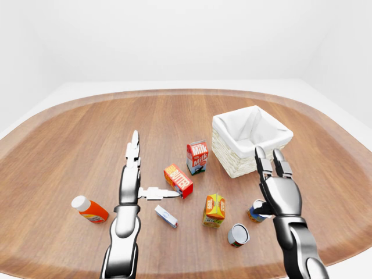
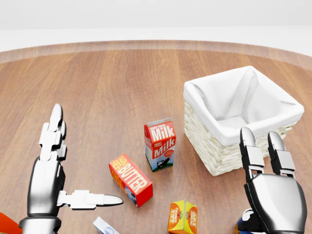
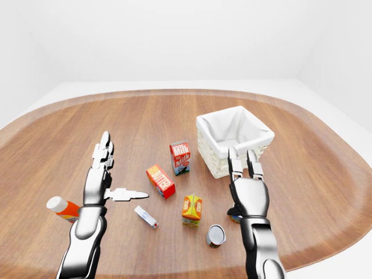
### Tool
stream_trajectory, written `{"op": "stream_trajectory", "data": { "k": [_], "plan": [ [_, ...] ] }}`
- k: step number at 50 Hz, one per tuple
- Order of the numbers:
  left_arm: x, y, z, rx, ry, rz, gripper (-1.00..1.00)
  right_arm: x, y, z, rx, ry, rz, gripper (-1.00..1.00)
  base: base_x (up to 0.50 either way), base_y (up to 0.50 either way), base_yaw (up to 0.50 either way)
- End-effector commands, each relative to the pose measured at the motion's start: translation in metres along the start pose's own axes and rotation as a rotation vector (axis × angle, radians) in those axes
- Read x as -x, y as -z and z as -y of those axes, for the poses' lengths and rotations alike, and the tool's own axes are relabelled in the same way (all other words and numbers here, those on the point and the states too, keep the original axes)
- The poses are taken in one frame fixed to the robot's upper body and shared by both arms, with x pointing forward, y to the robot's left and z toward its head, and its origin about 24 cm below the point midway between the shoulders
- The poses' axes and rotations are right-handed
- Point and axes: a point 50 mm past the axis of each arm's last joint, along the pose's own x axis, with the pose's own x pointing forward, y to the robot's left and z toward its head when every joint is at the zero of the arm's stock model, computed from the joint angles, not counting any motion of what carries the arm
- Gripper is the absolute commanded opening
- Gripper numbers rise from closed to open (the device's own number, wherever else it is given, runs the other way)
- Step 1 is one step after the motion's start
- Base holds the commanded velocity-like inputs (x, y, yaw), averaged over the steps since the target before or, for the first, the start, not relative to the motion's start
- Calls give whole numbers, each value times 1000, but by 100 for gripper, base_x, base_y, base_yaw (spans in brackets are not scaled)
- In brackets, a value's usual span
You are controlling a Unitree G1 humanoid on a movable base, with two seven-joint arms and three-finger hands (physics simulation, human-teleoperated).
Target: Pick up the alphabet soup and the tomato sauce, and put them in the basket.
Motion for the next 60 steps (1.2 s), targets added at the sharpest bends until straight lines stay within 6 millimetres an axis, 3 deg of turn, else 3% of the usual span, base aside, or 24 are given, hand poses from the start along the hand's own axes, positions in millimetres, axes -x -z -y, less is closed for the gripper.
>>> {"op": "stream_trajectory", "data": {
  "k": [1,40,60],
  "plan": [
    [0,1,0,-4,0,-3,100,1,5,-5,17,-47,-16,100,0,0,0],
    [0,0,0,-5,-2,1,100,1,24,-36,86,-172,-49,100,0,0,0],
    [-1,2,0,-7,-2,-9,100,-2,36,-43,114,-179,-68,100,0,0,0]
  ]
}}
